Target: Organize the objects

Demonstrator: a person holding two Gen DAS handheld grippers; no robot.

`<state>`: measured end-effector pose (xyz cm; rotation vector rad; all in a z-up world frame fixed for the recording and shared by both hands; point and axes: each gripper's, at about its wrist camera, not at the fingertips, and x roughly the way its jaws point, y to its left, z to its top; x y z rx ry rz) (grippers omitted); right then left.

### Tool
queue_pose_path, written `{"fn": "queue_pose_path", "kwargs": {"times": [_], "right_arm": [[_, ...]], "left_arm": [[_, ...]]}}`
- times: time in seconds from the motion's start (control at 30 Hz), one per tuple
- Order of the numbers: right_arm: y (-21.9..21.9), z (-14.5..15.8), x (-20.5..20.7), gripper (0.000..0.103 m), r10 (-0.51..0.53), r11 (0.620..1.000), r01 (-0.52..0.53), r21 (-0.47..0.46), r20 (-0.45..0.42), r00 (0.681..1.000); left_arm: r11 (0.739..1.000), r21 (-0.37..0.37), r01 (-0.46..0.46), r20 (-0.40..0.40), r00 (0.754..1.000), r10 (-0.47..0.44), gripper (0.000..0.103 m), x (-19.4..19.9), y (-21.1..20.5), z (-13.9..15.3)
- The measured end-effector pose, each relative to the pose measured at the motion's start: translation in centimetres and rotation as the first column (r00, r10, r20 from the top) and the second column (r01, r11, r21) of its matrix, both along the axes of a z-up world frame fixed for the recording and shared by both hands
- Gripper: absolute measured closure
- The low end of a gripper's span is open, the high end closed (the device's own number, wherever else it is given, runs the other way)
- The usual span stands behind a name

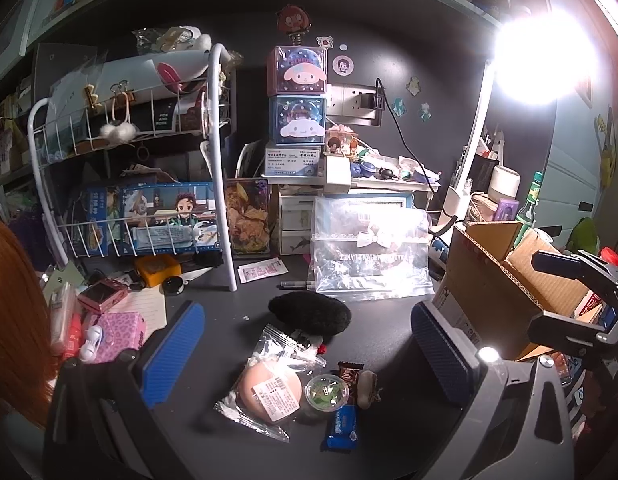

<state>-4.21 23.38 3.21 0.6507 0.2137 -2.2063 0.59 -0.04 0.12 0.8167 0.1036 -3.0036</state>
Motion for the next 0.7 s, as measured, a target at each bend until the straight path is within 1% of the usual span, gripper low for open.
{"fn": "queue_pose_path", "kwargs": {"times": [0.4,0.7], "right_arm": [[0.1,0.0,-0.1,0.0,0.001,1.0,-0.001,0.0,-0.003,1.0],[-0.2,0.3,1.1,0.0,0.004,1.0,-0.004,0.011,-0.033,0.999]], "left_arm": [[1.0,-0.003,-0.002,0.0,1.0,0.002,0.001,0.1,0.0,0.2],[1.0,-0.002,-0.004,-0.001,1.0,0.004,0.001,0.2,-0.1,0.4]]}}
